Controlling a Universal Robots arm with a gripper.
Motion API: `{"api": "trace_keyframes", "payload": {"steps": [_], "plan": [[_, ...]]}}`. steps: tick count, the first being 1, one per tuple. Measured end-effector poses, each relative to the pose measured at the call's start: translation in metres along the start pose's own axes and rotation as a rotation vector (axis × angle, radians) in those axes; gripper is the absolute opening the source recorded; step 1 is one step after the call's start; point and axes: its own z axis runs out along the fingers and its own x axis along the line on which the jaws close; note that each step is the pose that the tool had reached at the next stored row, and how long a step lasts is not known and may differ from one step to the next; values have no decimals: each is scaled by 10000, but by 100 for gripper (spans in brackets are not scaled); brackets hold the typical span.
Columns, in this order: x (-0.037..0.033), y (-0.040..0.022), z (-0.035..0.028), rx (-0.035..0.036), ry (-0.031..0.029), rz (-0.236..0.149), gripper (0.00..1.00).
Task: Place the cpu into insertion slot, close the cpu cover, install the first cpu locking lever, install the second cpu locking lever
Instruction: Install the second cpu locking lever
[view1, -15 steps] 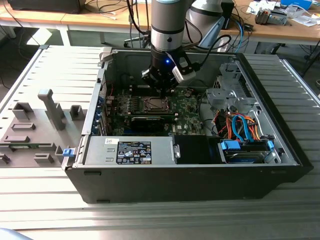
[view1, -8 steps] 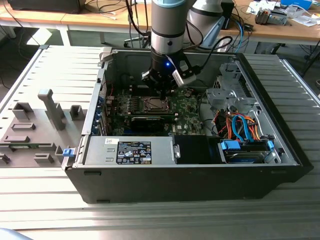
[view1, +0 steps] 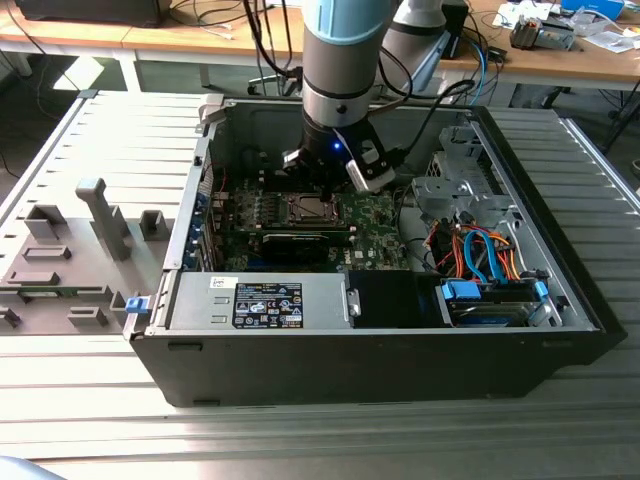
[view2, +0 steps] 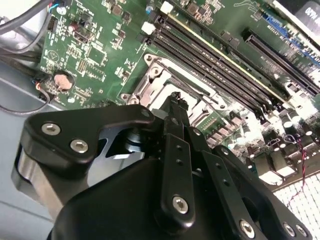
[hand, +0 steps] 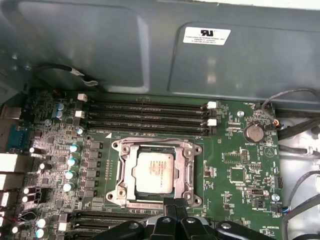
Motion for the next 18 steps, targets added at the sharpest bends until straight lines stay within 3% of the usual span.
{"api": "trace_keyframes", "payload": {"steps": [1,2,9,15,18], "plan": [[1,-23,-4,-115,-8,4,11],[2,-31,-5,-129,-9,5,11],[35,-86,69,-129,-9,6,11],[71,-110,89,-129,-8,5,11],[85,-111,95,-84,-5,3,11]]}}
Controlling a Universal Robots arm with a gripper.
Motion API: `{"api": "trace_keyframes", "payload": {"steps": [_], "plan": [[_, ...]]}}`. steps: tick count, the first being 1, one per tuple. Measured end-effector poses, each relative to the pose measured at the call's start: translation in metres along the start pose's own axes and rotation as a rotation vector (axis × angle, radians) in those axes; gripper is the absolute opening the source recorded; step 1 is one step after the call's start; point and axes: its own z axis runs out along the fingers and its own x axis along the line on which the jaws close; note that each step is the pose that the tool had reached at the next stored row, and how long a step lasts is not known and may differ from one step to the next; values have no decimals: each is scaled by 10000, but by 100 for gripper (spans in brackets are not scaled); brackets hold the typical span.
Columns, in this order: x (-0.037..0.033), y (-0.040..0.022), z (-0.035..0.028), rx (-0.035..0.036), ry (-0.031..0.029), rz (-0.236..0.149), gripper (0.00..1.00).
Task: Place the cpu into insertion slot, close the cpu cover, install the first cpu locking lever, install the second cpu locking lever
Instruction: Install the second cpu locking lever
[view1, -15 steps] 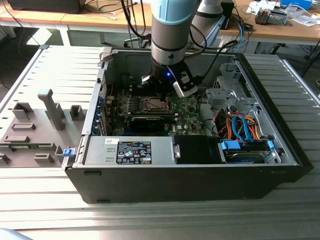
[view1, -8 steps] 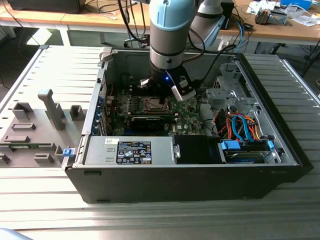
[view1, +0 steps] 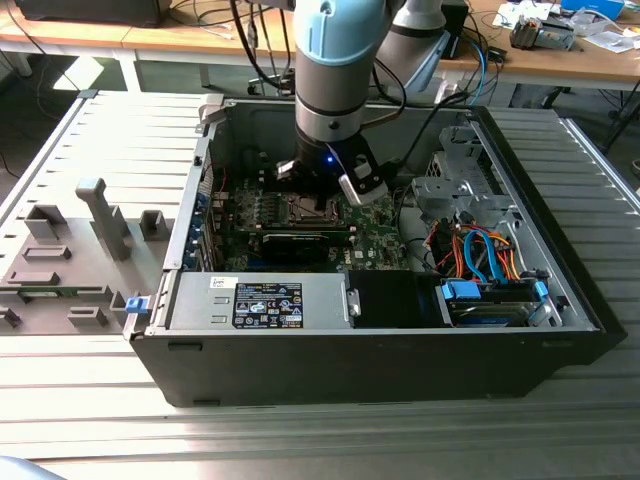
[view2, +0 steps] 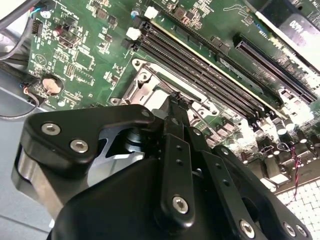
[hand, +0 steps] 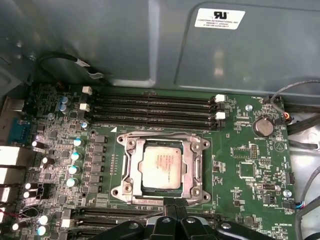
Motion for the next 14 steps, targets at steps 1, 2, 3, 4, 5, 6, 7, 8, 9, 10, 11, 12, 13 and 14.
{"api": "trace_keyframes", "payload": {"steps": [1,2,3,4,5,6,7,8,9,10,11,12,13,14], "plan": [[3,0,2,39,3,-3,11],[5,0,5,59,4,-7,11],[15,2,11,95,5,-11,11],[39,2,13,122,9,-11,11],[63,2,16,124,8,-11,11],[77,3,19,123,8,-10,11],[95,3,22,123,8,-11,11],[121,3,28,123,8,-10,11],[149,3,33,123,8,-12,11],[172,4,38,122,7,-12,11],[188,3,42,123,8,-11,11],[199,2,47,123,8,-11,11],[202,0,57,122,7,-11,11],[204,-5,79,123,9,-13,11]]}}
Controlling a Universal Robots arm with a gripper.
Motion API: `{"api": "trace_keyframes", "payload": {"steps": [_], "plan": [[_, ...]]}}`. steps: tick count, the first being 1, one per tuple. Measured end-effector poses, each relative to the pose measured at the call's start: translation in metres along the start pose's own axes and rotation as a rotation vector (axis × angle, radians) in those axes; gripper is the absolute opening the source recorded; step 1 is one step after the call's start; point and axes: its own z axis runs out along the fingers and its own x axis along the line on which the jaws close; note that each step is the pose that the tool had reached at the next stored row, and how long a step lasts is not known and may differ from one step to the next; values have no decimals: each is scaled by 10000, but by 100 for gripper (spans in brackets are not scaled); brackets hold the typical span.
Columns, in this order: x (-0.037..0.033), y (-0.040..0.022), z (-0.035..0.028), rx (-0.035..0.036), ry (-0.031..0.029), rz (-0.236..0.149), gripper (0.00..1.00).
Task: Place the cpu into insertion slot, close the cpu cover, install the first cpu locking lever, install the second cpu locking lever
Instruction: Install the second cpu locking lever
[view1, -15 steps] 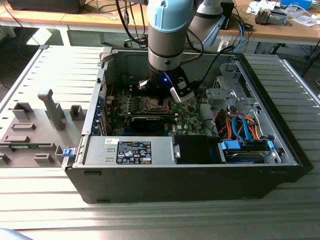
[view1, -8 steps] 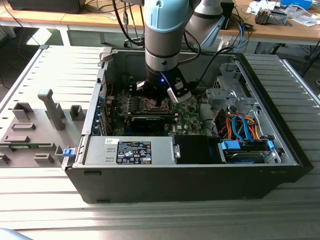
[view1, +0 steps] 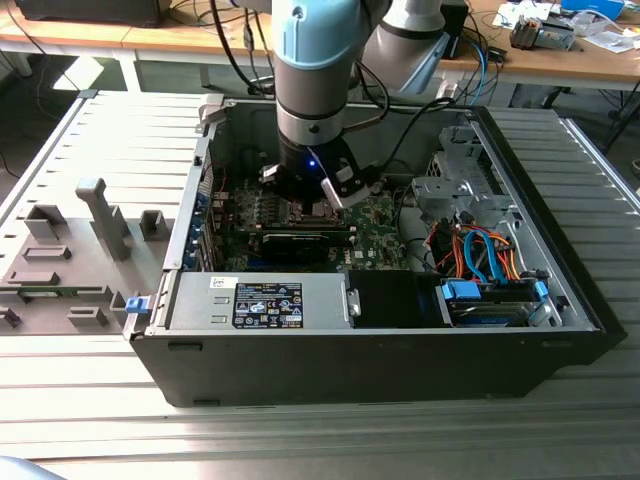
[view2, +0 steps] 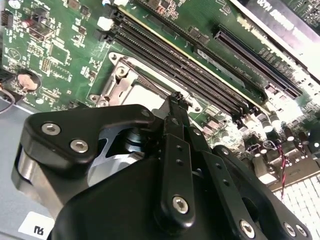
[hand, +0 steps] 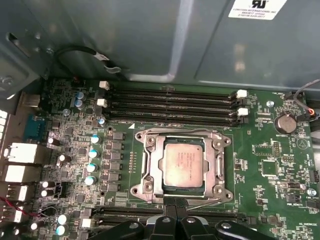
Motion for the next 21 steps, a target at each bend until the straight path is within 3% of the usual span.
{"api": "trace_keyframes", "payload": {"steps": [7,21], "plan": [[20,-30,137,0,0,1,11],[51,-51,234,1,0,1,11]]}}
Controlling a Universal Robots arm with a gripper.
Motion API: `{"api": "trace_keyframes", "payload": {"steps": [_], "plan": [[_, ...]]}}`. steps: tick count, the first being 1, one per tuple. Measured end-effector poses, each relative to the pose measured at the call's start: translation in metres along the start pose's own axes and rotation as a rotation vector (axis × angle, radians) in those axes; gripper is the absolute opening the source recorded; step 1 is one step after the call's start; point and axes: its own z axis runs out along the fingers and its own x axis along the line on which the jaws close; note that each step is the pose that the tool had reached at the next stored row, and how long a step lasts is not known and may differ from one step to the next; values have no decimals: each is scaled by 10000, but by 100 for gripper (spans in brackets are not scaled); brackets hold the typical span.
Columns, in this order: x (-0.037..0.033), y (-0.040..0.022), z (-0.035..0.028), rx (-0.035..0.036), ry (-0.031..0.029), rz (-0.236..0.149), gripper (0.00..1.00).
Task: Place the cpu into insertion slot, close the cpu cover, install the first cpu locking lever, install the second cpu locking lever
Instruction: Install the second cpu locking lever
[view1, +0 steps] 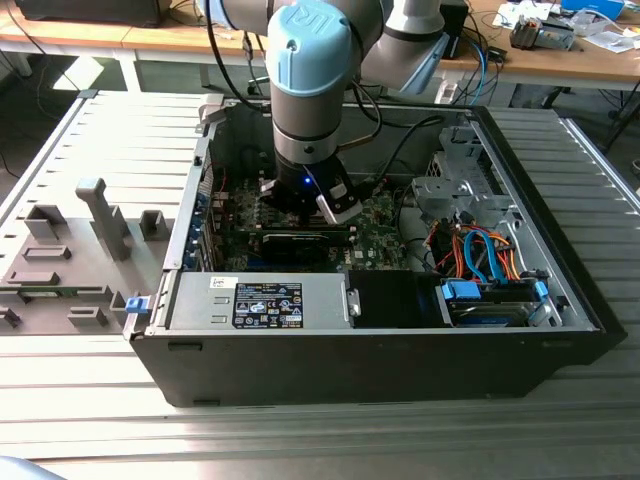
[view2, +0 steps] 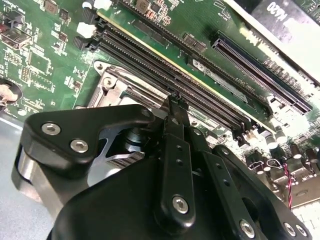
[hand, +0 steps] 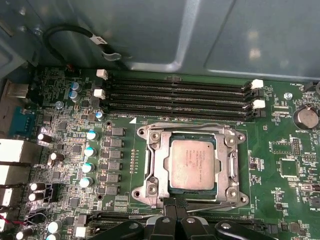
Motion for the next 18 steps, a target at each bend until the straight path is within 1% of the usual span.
{"api": "trace_keyframes", "payload": {"steps": [5,7,9,13,16,17,18], "plan": [[20,-3,17,-1,0,0,11],[61,1,25,-3,-1,-2,11],[129,6,32,-2,0,-1,11],[223,16,48,1,3,-4,11],[236,24,60,-4,8,-23,11],[238,35,67,-15,7,-37,11],[236,69,75,-14,19,-89,11]]}}
